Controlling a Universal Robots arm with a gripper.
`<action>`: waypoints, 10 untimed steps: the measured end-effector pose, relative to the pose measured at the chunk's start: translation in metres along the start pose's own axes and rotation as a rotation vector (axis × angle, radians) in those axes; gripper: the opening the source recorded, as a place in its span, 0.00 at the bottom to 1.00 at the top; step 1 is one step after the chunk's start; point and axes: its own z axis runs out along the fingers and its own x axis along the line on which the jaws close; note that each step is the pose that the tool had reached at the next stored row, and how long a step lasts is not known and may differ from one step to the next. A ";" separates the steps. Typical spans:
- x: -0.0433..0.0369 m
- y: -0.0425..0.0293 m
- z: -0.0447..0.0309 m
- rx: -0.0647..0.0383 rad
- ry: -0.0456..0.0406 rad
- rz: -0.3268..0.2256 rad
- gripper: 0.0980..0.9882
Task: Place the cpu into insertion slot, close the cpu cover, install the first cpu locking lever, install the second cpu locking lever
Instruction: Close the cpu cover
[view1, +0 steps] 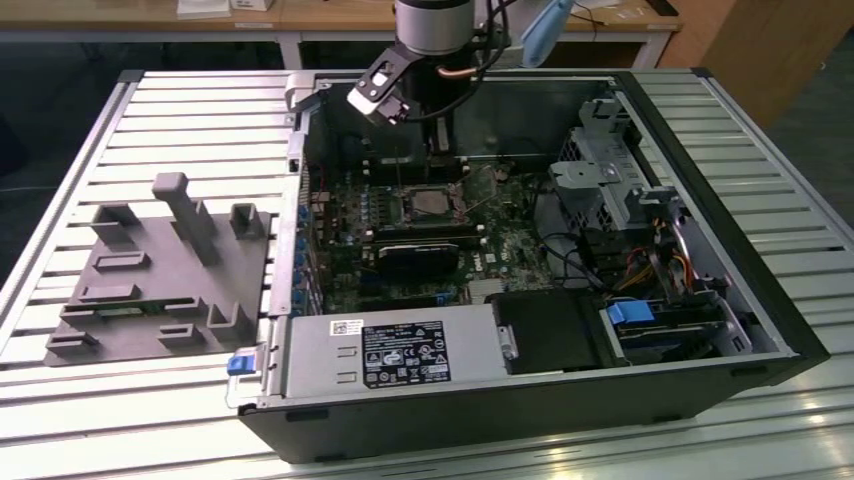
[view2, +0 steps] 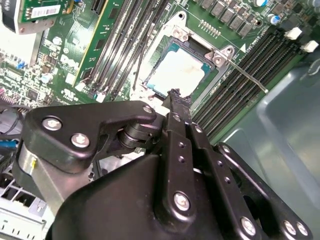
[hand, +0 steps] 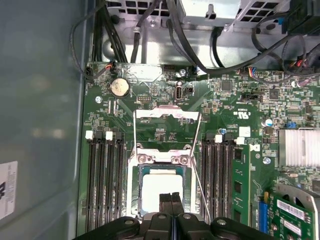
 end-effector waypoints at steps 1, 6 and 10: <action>-0.0001 0.0002 -0.0020 0.000 0.0000 0.000 0.00; -0.0003 0.0006 -0.0077 0.002 0.0001 0.000 0.00; -0.0003 0.0009 -0.0079 0.002 0.0001 0.000 0.00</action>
